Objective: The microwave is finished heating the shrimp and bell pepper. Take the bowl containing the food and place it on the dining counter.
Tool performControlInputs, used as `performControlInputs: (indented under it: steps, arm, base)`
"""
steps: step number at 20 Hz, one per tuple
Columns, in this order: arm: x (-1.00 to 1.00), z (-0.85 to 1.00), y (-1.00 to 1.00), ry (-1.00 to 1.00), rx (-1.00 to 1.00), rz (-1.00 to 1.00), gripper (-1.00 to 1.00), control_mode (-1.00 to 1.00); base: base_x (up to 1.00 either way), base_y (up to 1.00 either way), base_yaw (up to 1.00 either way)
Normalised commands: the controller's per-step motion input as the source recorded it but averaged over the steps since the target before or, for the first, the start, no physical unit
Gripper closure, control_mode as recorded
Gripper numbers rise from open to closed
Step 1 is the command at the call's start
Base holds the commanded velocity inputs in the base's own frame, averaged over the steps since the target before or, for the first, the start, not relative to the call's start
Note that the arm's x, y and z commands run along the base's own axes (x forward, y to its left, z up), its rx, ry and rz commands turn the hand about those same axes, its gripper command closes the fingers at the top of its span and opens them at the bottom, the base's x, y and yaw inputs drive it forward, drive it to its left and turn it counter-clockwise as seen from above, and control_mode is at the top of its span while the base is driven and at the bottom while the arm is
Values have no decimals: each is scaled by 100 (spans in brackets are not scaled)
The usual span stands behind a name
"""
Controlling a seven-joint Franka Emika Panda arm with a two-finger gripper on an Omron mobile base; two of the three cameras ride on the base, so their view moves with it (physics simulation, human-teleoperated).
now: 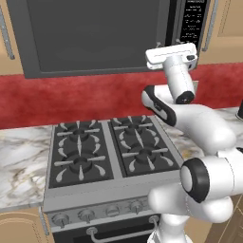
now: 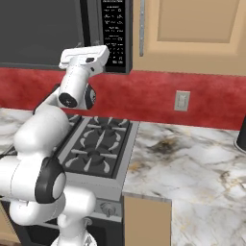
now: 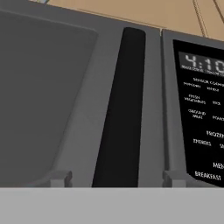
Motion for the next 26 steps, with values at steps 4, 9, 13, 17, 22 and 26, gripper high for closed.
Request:
performControlInputs:
  steps: [4, 9, 13, 17, 22, 26]
  arm:
    - [14, 3, 0, 9, 0, 0, 100, -100]
    - [0, 0, 0, 0, 0, 0, 100, -100]
    - [0, 0, 0, 2, 0, 0, 100, -100]
    - [-7, 11, 7, 10, 0, 0, 100, -100]
    - [-68, 45, 40, 1, 2, 0, 100, -100]
    - [-98, 58, 70, 0, 0, 0, 100, -100]
  base:
    - [0, 0, 0]
    - [0, 0, 0]
    - [0, 0, 0]
    - [0, 0, 0]
    - [0, 0, 0]
    - [0, 0, 0]
